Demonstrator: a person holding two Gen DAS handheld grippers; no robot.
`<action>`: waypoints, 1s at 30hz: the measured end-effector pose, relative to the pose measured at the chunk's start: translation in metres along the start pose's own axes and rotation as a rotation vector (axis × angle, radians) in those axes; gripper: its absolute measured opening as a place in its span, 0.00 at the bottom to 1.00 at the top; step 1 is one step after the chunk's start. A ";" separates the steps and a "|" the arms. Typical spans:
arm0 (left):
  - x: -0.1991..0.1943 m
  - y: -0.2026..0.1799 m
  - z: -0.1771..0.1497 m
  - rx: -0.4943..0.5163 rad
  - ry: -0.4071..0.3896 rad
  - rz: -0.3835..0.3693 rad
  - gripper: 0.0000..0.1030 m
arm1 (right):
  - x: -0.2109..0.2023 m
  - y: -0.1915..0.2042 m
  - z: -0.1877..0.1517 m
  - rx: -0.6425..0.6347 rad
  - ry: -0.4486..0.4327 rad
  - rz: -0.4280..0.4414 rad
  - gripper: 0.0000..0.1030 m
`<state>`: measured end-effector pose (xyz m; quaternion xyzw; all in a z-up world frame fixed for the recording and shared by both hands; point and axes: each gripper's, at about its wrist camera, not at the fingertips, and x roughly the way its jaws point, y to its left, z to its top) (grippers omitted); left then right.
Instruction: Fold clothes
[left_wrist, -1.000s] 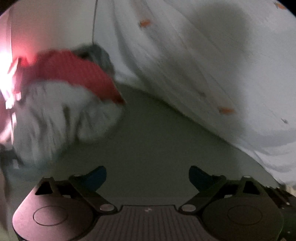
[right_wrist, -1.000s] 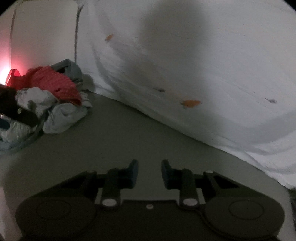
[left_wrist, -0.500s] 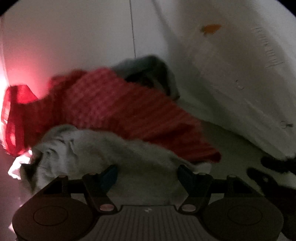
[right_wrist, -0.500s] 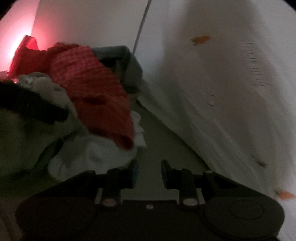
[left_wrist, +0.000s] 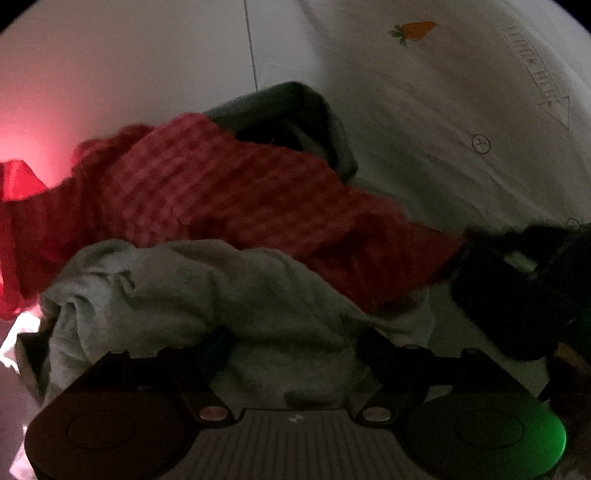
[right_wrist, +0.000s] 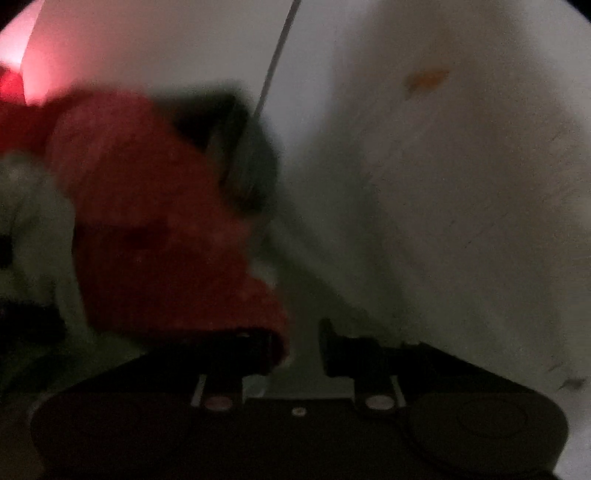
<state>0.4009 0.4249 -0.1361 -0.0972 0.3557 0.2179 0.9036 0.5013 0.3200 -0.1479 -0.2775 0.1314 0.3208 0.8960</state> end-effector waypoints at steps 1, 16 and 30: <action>-0.004 -0.003 0.001 0.008 -0.006 0.003 0.78 | -0.016 0.001 0.003 -0.030 -0.057 -0.033 0.25; -0.129 -0.072 -0.004 -0.073 -0.188 -0.022 0.79 | -0.249 -0.035 0.047 -0.263 -0.728 -0.552 0.24; -0.317 -0.258 -0.088 0.095 -0.405 -0.421 0.91 | -0.535 -0.159 -0.024 -0.091 -0.716 -0.857 0.45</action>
